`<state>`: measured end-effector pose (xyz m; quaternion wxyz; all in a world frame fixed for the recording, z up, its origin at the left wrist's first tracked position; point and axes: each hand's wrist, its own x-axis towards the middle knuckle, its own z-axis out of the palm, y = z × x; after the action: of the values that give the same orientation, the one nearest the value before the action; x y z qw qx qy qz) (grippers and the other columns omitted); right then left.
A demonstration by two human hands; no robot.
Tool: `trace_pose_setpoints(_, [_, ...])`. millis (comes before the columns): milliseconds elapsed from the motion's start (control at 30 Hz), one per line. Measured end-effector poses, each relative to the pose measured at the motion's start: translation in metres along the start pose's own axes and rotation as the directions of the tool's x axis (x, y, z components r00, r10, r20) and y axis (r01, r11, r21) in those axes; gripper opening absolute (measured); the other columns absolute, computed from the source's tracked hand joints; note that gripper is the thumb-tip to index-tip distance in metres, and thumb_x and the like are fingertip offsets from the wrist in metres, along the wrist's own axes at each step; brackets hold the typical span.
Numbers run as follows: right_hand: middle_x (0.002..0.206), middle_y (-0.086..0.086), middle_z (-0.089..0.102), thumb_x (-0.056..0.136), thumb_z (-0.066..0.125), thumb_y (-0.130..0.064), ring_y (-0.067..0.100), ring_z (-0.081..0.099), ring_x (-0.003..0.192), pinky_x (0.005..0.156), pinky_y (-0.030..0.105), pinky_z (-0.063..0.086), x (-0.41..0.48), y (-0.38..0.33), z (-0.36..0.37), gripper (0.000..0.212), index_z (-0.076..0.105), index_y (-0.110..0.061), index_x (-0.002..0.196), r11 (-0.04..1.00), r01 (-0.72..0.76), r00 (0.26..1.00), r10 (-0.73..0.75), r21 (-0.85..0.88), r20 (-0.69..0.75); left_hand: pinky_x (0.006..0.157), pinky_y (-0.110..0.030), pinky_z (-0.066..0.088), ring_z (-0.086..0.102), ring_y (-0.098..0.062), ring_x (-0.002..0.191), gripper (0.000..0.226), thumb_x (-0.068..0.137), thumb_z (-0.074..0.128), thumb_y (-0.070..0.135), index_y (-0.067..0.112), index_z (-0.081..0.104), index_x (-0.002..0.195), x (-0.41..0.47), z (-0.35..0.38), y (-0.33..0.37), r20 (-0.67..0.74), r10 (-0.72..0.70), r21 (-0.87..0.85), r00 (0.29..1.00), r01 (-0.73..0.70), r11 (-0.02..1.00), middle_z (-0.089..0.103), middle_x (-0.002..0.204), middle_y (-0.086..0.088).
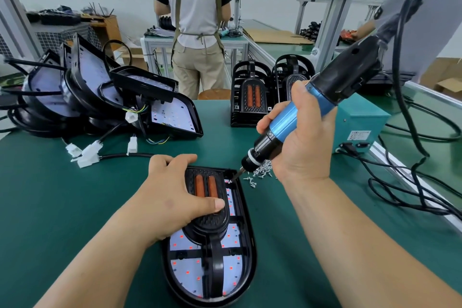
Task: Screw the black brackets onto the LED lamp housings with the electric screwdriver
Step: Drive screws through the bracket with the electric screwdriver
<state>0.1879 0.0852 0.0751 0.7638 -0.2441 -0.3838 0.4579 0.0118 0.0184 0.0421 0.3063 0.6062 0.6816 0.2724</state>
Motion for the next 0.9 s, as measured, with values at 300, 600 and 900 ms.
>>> trace_pose_setpoints(300, [0.056, 0.003, 0.053, 0.08, 0.067, -0.03, 0.023, 0.053, 0.045, 0.05, 0.03, 0.048, 0.0, 0.0001, 0.0011, 0.019, 0.052, -0.024, 0.09, 1.0, -0.011, 0.999, 0.011, -0.011, 0.035, 0.071, -0.024, 0.043, 0.043, 0.004, 0.092, 0.095, 0.069, 0.084, 0.045, 0.036, 0.031, 0.149, -0.0005, 0.0002, -0.0003, -0.009, 0.004, -0.015, 1.0, -0.004, 1.0, 0.023, 0.123, 0.011])
trace_pose_setpoints(600, [0.057, 0.005, 0.053, 0.077, 0.07, -0.032, 0.024, 0.053, 0.045, 0.049, 0.03, 0.047, -0.0011, 0.0004, 0.0054, 0.016, 0.056, -0.028, 0.084, 1.0, -0.018, 0.999, 0.018, 0.0, 0.027, 0.075, -0.022, 0.038, 0.041, 0.009, 0.091, 0.095, 0.07, 0.083, 0.044, 0.035, 0.031, 0.149, -0.0013, 0.0007, 0.0001, -0.011, 0.01, -0.004, 1.0, -0.01, 1.0, 0.022, 0.124, 0.011])
trace_pose_setpoints(900, [0.055, 0.005, 0.051, 0.081, 0.066, -0.029, 0.025, 0.05, 0.045, 0.05, 0.03, 0.046, -0.0052, -0.0015, 0.0006, 0.018, 0.052, -0.022, 0.09, 1.0, 0.015, 1.0, -0.014, 0.008, -0.027, 0.068, -0.015, 0.037, 0.043, 0.006, 0.091, 0.094, 0.07, 0.081, 0.048, 0.039, 0.03, 0.148, -0.0021, -0.0012, 0.0024, 0.015, -0.009, 0.027, 1.0, 0.008, 1.0, 0.023, 0.124, 0.011])
